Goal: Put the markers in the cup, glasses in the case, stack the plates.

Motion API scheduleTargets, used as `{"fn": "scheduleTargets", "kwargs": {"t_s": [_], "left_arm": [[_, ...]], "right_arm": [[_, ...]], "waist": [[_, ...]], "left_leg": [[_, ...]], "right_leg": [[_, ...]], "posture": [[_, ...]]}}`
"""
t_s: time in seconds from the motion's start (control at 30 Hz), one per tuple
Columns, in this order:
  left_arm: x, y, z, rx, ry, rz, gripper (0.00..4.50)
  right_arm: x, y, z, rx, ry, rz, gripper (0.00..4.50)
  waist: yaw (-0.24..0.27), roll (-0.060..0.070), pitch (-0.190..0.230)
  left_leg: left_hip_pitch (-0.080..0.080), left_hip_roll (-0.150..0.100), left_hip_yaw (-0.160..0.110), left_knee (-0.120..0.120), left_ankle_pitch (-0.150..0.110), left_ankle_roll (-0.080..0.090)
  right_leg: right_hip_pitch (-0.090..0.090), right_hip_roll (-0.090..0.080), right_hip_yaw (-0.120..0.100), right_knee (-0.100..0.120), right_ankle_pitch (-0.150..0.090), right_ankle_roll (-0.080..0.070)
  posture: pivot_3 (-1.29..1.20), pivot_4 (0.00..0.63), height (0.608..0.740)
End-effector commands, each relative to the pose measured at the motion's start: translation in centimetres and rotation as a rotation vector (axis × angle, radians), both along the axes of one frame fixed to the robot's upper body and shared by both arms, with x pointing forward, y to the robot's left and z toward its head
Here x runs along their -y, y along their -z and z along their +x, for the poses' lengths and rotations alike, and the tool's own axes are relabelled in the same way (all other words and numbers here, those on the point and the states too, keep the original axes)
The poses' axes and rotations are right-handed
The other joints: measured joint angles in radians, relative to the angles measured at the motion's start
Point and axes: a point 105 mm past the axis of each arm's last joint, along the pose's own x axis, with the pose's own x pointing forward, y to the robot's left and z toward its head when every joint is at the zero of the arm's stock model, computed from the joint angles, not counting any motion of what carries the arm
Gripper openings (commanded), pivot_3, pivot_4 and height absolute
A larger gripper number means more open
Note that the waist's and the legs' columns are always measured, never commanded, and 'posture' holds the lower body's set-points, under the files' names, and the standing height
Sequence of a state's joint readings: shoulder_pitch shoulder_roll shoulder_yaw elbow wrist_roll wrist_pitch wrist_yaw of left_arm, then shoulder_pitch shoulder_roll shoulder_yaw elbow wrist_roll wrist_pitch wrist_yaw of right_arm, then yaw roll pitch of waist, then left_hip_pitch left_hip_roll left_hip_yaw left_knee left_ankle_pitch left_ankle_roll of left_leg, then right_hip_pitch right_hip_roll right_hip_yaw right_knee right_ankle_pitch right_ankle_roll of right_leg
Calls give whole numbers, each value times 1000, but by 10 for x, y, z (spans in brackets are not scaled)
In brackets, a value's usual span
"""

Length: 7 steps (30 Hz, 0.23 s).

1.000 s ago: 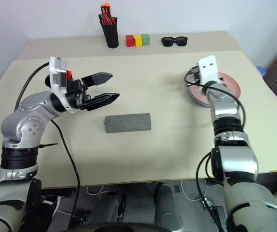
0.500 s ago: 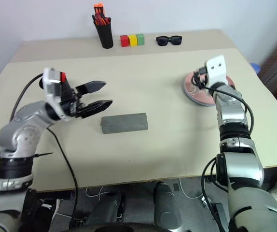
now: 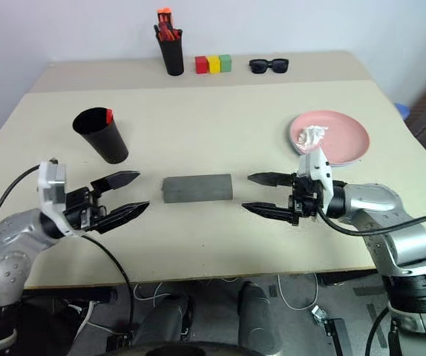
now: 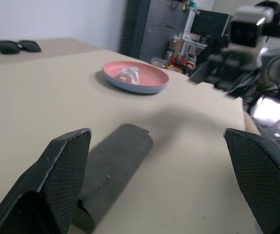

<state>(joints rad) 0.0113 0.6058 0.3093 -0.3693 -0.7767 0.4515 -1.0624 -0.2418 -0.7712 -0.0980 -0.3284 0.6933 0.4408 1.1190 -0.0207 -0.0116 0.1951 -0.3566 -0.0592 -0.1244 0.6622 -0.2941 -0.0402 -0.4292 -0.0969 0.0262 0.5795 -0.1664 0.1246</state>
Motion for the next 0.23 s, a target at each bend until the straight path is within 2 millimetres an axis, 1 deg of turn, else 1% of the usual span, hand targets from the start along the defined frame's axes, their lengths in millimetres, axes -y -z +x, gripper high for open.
{"fn": "scheduleTargets", "kwargs": {"t_s": [0.03,0.13,0.23], "left_arm": [[-12,-2,-4,37,-25,31,4500],[-15,3,-2,43,-48,53,4500],[-13,6,1,33,-30,53,4500]], "right_arm": [[-2,-11,-3,59,24,4,3023],[-2,-10,-4,58,31,-15,3023],[-2,-16,2,79,55,-13,3023]], "waist": [[4,0,0],[14,0,0],[12,0,0]], "left_leg": [[1,1,0,0,0,0],[1,2,0,0,0,0],[0,1,0,0,0,0]], "right_leg": [[1,1,0,0,-2,-3],[1,1,-1,0,-2,-3],[1,0,-1,-1,0,-7]], "posture": [[0,150,740],[0,150,740],[0,150,740]]}}
